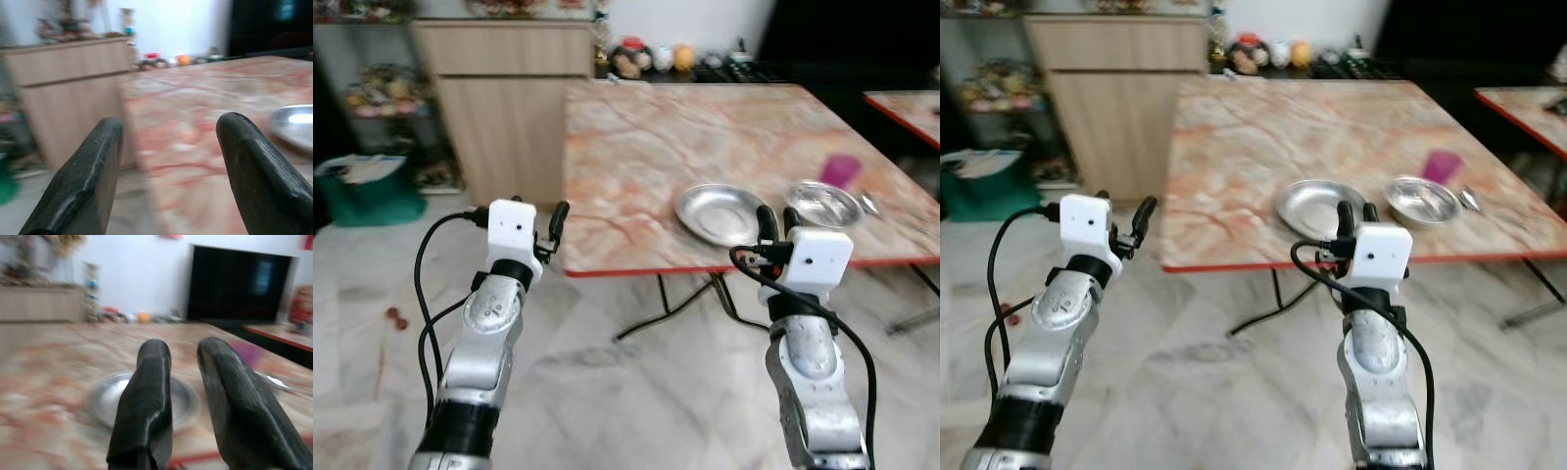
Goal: Setting the table
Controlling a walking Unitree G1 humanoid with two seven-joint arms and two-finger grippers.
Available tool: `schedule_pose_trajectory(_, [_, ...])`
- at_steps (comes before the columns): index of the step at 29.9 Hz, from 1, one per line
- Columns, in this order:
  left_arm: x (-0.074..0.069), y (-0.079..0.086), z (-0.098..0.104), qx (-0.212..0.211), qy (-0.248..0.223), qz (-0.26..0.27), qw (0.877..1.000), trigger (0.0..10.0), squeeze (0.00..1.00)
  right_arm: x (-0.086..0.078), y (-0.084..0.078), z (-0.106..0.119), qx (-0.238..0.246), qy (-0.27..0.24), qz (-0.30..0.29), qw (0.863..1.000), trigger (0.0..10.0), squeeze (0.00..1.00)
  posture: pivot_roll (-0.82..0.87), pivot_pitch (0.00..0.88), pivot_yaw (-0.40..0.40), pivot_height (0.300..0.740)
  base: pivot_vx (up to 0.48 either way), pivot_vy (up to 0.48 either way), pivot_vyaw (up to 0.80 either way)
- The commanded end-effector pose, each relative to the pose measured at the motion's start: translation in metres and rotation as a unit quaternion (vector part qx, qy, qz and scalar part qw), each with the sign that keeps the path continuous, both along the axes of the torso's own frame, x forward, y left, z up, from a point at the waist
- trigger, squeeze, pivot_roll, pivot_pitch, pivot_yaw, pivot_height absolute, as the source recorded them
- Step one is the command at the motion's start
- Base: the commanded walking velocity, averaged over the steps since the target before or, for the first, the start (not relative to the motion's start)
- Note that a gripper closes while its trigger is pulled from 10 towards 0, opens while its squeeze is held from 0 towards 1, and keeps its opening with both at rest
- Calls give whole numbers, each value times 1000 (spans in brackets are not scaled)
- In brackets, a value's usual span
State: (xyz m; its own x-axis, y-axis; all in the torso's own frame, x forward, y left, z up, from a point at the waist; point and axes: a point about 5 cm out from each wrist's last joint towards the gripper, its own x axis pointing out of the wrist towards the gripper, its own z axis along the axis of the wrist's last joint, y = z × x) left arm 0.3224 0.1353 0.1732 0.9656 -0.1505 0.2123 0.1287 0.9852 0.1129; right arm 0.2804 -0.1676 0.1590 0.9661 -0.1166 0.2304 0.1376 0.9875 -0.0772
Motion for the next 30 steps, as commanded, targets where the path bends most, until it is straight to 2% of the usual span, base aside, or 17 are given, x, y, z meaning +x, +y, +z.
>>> schedule_pose_trajectory(1, [-1, 7, 2, 2, -6, 10, 1000, 10000, 0, 0, 3, 4, 2, -6, 8, 1000, 10000, 0, 78, 0, -56, 740, 0, 0, -744])
schedule_pose_trajectory(9, [-2, 15, -5, 5, 1, 31, 1000, 10000, 0, -2, 0, -1, -9, 5, 6, 1000, 10000, 0, 80, 0, -62, 740, 0, 0, 0])
schedule_pose_trajectory(15, [-2, 25, -16, 7, 17, 52, 998, 10000, 0, -20, -23, -20, -19, 41, -43, 998, 10000, 0, 78, 0, -72, 740, 0, 0, 0])
schedule_pose_trajectory(16, [-3, 27, -20, 11, 23, 56, 998, 10000, 0, -32, -38, -27, -29, 54, -98, 993, 10000, 0, 79, 0, -75, 740, 0, 0, 0])
schedule_pose_trajectory(18, [-3, 31, -25, 14, 30, 62, 998, 10000, 0, -46, -54, -37, -30, 75, -155, 985, 10000, 0, 80, 0, -76, 740, 0, 0, 0])
schedule_pose_trajectory(21, [-4, 40, -35, 19, 44, 77, 996, 10000, 0, -75, -81, -70, -29, 153, -225, 962, 10000, 0, 78, 0, -74, 740, 0, 0, 0])
schedule_pose_trajectory(22, [-4, 40, -35, 19, 44, 77, 996, 10000, 0, -75, -81, -70, -29, 153, -225, 962, 10000, 0, 78, 0, -74, 740, 0, 0, 0])
schedule_pose_trajectory(23, [-5, 42, -38, 20, 49, 81, 995, 10000, 0, -80, -87, -81, -18, 171, -237, 956, 10000, 0, 78, 0, -74, 740, 0, 0, 0])
schedule_pose_trajectory(24, [-5, 45, -43, 23, 55, 86, 995, 10000, 0, -85, -92, -93, -6, 190, -246, 950, 10000, 0, 64, 0, -69, 740, 0, 0, 0])
schedule_pose_trajectory(25, [-6, 49, -55, 27, 73, 89, 993, 10000, 0, -91, -97, -115, 10, 220, -260, 940, 10000, 0, 67, 0, -68, 740, 0, 0, 0])
schedule_pose_trajectory(27, [-6, 50, -57, 28, 77, 90, 993, 10000, 0, -93, -98, -120, 14, 226, -263, 938, 10000, 0, 67, 0, -68, 740, 0, 0, 0])
schedule_pose_trajectory(28, [-7, 53, -64, 30, 88, 97, 991, 10000, 0, -96, -98, -135, 23, 252, -262, 931, 10000, 0, 68, 0, -73, 740, 0, 0, 0])
schedule_pose_trajectory(29, [-10, 60, -74, 29, 103, 113, 988, 10000, 0, -104, -96, -163, 44, 305, -254, 917, 10000, 0, 83, 0, -78, 740, 0, 0, 0])
schedule_pose_trajectory(30, [-12, 64, -78, 29, 109, 121, 986, 10000, 0, -108, -95, -175, 50, 329, -251, 909, 10000, 0, 93, 0, -83, 740, 0, 0, 0])
